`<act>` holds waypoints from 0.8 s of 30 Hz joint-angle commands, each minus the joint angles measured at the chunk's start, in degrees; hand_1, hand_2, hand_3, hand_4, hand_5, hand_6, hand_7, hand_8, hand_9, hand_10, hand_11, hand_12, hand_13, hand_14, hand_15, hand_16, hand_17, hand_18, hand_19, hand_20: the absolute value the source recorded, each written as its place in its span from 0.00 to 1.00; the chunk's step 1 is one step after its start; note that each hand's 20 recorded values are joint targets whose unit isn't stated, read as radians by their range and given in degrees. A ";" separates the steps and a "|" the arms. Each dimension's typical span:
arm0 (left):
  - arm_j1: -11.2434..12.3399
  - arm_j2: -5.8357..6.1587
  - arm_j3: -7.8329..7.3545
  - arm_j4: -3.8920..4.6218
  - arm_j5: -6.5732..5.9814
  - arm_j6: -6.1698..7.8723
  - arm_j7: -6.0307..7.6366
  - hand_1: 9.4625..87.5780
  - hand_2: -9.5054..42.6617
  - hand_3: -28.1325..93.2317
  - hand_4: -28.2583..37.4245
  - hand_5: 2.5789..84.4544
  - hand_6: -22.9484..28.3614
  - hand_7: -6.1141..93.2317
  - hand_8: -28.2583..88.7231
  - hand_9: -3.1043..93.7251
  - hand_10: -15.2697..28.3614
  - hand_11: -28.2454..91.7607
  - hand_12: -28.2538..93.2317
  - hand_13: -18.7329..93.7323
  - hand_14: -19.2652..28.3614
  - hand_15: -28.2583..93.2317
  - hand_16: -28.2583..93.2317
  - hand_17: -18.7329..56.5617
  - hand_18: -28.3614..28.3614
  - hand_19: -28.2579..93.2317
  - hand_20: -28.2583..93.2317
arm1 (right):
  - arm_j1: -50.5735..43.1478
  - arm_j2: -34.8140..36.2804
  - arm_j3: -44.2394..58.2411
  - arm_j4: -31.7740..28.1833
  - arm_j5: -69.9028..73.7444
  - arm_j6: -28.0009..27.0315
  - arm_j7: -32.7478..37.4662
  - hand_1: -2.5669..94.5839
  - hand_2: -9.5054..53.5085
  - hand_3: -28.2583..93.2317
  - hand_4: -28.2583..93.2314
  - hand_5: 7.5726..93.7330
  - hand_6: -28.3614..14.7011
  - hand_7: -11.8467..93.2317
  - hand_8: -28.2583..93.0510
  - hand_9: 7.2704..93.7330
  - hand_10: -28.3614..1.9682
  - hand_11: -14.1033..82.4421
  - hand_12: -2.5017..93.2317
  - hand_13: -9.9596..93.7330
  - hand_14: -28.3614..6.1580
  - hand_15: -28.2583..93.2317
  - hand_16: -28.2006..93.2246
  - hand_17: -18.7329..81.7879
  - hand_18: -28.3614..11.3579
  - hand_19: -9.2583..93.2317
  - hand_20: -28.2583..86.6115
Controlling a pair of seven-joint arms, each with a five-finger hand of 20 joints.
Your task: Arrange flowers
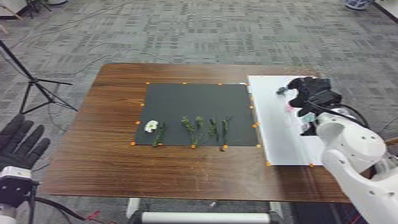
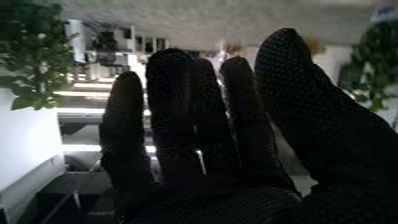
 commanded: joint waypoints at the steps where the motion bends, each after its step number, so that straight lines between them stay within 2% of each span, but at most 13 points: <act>1: 0.35 -0.56 -0.37 -0.42 -0.21 1.13 0.58 0.18 0.53 0.80 0.00 0.39 0.56 0.16 0.18 0.33 0.58 0.34 0.33 0.35 0.64 0.39 0.22 0.20 0.68 0.36 0.33 | 1.49 -0.92 -1.47 2.49 -2.09 -4.70 4.27 0.54 0.00 0.87 0.00 0.51 0.60 0.26 0.13 0.51 0.56 0.29 0.18 0.56 0.43 0.79 0.47 0.41 0.14 0.81 0.60; 3: 0.37 -0.67 -0.34 -0.45 -0.24 1.01 0.53 0.18 0.53 0.80 0.00 0.39 0.56 0.16 0.18 0.33 0.58 0.34 0.33 0.35 0.64 0.39 0.22 0.20 0.67 0.36 0.33 | 1.25 -0.79 -1.17 1.88 -1.66 -7.10 6.91 0.56 0.00 0.86 0.00 0.52 0.60 0.26 0.13 0.52 0.56 0.29 0.18 0.57 0.46 0.80 0.49 0.41 0.14 0.81 0.60; 6: 0.67 -0.60 -0.33 -0.52 -0.46 0.92 0.89 0.18 0.53 0.80 0.00 0.39 0.56 0.16 0.18 0.33 0.59 0.34 0.33 0.35 0.64 0.39 0.22 0.20 0.67 0.36 0.33 | 0.28 -0.04 -0.78 1.42 -2.90 -7.83 9.26 0.58 0.00 0.85 0.00 0.52 0.59 0.26 0.13 0.52 0.55 0.29 0.18 0.58 0.46 0.81 0.51 0.41 0.13 0.81 0.60; 7: 1.14 -0.35 -0.39 -0.63 -0.80 0.99 1.43 0.18 0.53 0.80 0.00 0.39 0.57 0.16 0.18 0.33 0.59 0.34 0.33 0.35 0.64 0.39 0.22 0.20 0.67 0.36 0.33 | 0.09 0.00 -0.46 1.27 -2.48 -8.44 9.63 0.58 0.00 0.85 0.00 0.52 0.59 0.25 0.13 0.52 0.54 0.29 0.18 0.58 0.46 0.81 0.51 0.42 0.13 0.81 0.60; 8: 1.03 -0.49 -0.47 -0.60 -0.58 1.05 0.99 0.18 0.53 0.80 0.00 0.39 0.57 0.16 0.18 0.33 0.59 0.34 0.33 0.35 0.64 0.39 0.22 0.20 0.67 0.36 0.33 | -0.46 -0.01 0.13 0.99 -2.04 -9.40 10.01 0.58 0.00 0.85 0.00 0.52 0.58 0.25 0.13 0.52 0.53 0.29 0.18 0.59 0.46 0.81 0.51 0.42 0.12 0.81 0.60; 10: 1.39 -0.59 -0.59 -0.76 -0.82 1.01 1.35 0.18 0.53 0.80 0.00 0.39 0.57 0.16 0.18 0.33 0.59 0.34 0.33 0.35 0.64 0.39 0.22 0.20 0.67 0.36 0.33 | -1.18 0.13 0.59 1.16 -1.76 -9.06 10.11 0.58 0.00 0.85 0.00 0.53 0.57 0.25 0.13 0.52 0.52 0.29 0.18 0.60 0.45 0.81 0.51 0.42 0.11 0.81 0.60; 16: 1.47 -0.85 -0.99 -0.77 -0.54 1.01 0.61 0.18 0.53 0.80 0.00 0.39 0.57 0.16 0.18 0.33 0.59 0.34 0.33 0.35 0.64 0.39 0.22 0.20 0.67 0.36 0.33 | -2.32 -0.15 1.10 1.86 -1.36 -9.80 9.90 0.55 0.00 0.86 0.00 0.53 0.57 0.24 0.14 0.52 0.51 0.28 0.18 0.60 0.43 0.81 0.49 0.42 0.10 0.82 0.60; 20: 1.99 -0.38 -1.15 -0.79 -0.77 0.68 0.88 0.18 0.53 0.80 0.00 0.39 0.57 0.16 0.18 0.33 0.59 0.34 0.33 0.35 0.64 0.39 0.22 0.20 0.67 0.36 0.33 | -1.88 -1.03 0.54 3.54 -0.76 -9.77 9.57 0.54 0.00 0.86 0.00 0.53 0.57 0.24 0.14 0.52 0.52 0.28 0.18 0.60 0.43 0.82 0.48 0.42 0.10 0.82 0.60; 24: 2.07 -0.10 -1.00 -0.74 -0.92 0.54 0.93 0.18 0.53 0.80 0.00 0.39 0.57 0.16 0.18 0.33 0.59 0.34 0.33 0.35 0.64 0.39 0.22 0.20 0.67 0.36 0.33 | -1.81 -1.32 -0.84 5.61 -2.27 -7.12 8.78 0.56 0.00 0.85 0.00 0.52 0.57 0.24 0.14 0.51 0.53 0.28 0.18 0.62 0.46 0.82 0.48 0.42 0.11 0.81 0.59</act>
